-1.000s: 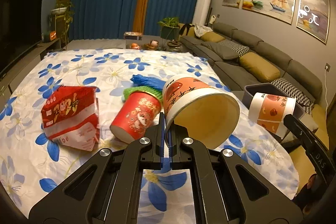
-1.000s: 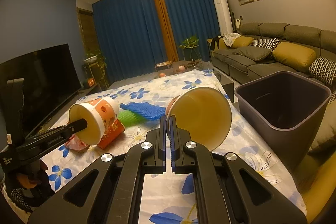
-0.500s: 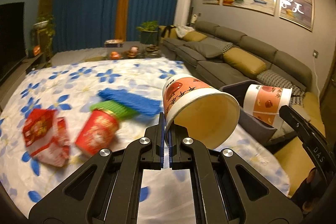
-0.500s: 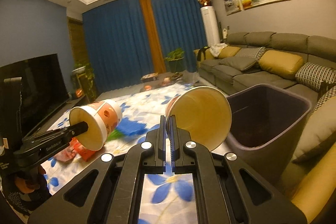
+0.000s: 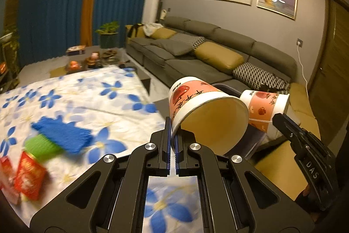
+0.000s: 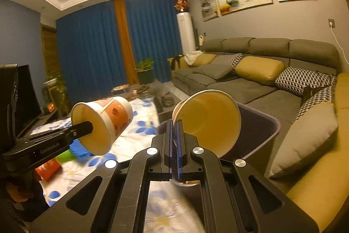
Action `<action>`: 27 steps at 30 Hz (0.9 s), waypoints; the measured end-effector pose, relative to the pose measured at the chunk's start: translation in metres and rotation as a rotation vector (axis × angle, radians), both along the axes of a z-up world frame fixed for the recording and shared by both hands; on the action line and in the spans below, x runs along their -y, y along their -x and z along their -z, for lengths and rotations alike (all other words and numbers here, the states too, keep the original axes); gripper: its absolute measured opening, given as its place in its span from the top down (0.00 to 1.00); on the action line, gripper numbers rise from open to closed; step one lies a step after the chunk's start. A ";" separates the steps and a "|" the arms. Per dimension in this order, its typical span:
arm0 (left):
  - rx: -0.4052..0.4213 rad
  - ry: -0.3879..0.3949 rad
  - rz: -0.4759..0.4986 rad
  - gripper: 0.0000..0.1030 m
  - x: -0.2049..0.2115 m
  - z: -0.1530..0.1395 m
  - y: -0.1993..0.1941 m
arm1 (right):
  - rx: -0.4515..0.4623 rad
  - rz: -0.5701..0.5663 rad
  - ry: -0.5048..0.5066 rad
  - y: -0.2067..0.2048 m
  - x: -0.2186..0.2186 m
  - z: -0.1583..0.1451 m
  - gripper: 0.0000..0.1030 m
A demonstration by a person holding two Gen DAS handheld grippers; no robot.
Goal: Collect trash
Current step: 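Carry both held paper cups over the grey bin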
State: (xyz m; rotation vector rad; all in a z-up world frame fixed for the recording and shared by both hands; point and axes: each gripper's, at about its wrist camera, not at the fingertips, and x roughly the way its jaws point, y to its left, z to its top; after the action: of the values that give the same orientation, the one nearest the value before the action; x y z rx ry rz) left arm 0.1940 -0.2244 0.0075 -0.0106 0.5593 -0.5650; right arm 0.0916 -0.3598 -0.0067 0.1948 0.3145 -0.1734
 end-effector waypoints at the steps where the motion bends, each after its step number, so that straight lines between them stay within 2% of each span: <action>1: -0.003 -0.002 0.008 0.98 0.006 0.002 -0.003 | -0.005 0.005 0.000 -0.001 0.004 0.002 0.96; 4: -0.022 -0.006 0.040 0.98 0.030 0.008 -0.013 | -0.022 0.019 0.003 -0.007 0.014 0.009 0.96; 11: -0.056 -0.021 0.080 0.98 0.058 0.027 -0.031 | -0.056 0.034 0.018 -0.020 0.025 0.019 0.96; 27: -0.130 -0.026 0.126 0.98 0.084 0.052 -0.053 | -0.122 0.040 0.023 -0.036 0.034 0.034 0.96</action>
State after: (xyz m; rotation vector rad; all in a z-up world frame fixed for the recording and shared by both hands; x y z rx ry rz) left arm 0.2466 -0.3082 -0.0442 0.0126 0.6975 -0.6828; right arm 0.1280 -0.3938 -0.0409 0.1681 0.4298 -0.2294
